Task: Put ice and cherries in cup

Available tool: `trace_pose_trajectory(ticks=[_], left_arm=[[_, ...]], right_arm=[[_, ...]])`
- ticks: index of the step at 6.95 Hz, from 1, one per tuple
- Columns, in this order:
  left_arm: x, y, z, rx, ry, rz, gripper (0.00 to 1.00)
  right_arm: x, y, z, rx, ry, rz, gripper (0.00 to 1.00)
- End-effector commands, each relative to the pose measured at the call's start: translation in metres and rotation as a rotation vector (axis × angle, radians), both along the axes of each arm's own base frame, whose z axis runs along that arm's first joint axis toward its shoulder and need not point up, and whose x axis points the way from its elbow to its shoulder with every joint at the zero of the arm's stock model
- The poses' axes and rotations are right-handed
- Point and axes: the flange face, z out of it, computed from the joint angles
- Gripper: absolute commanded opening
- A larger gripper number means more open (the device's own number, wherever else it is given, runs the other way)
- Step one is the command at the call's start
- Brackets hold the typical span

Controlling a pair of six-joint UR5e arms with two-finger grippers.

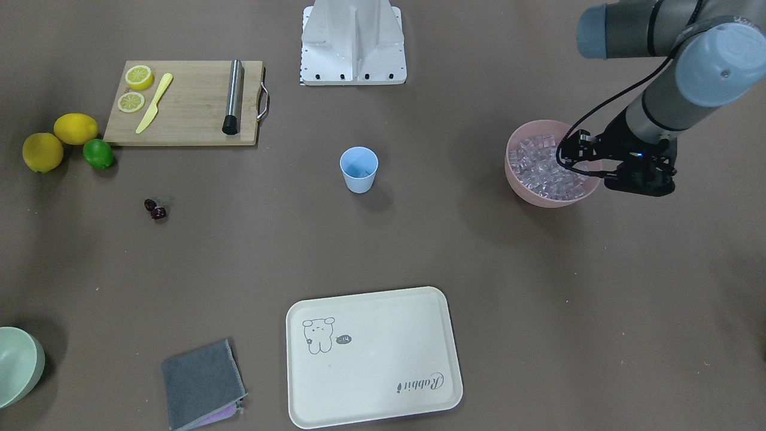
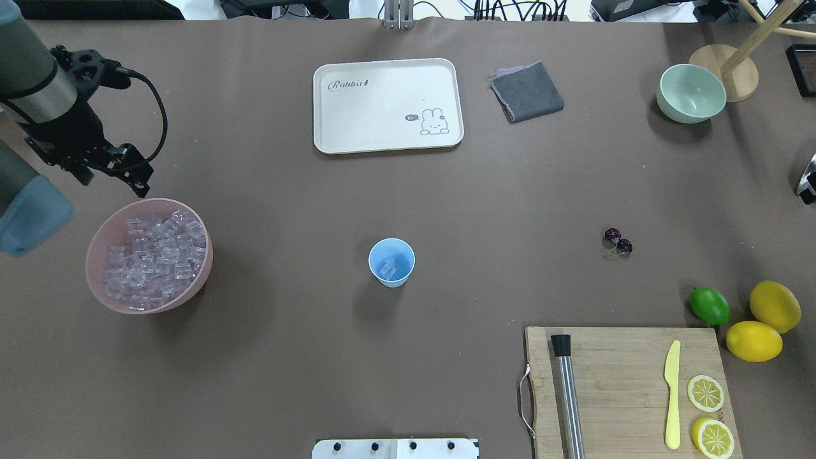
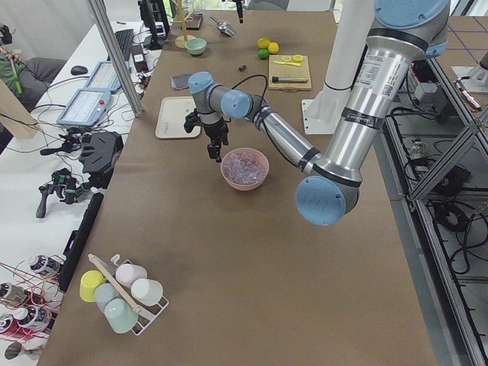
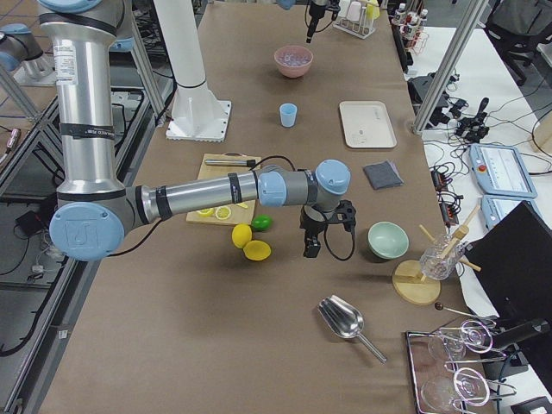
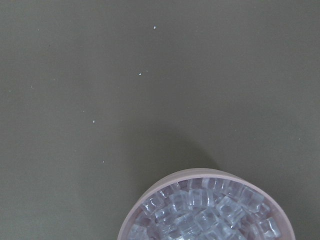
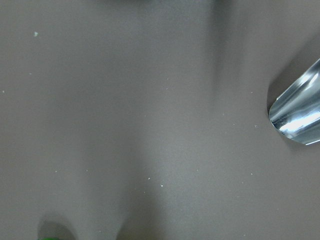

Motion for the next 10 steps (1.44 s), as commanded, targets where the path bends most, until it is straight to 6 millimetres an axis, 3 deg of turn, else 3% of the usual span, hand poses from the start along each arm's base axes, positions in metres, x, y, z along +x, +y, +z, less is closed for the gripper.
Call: trace_pose_trajectory(ticks=[1,3,5,7,10], left_arm=[[0.033,0.045,-0.005,0.024,0.010,0.094,0.97],[0.044,0.067,0.008,0.017,-0.001,0.145,0.97],[0.046,0.084,0.038,0.008,-0.059,0.169,0.97],[0.048,0.082,0.048,0.007,-0.075,0.177,0.97],[0.066,0.082,0.062,-0.007,-0.089,0.208,0.97]], right_arm=[[-0.001,0.000,0.000,-0.005,0.001,0.004,1.00],[-0.002,0.001,0.003,-0.011,0.002,0.001,1.00],[-0.003,0.001,0.003,-0.014,0.003,0.000,1.00],[-0.004,0.002,0.004,-0.015,0.003,-0.001,1.00],[-0.004,0.002,0.005,-0.018,0.005,-0.003,1.00]])
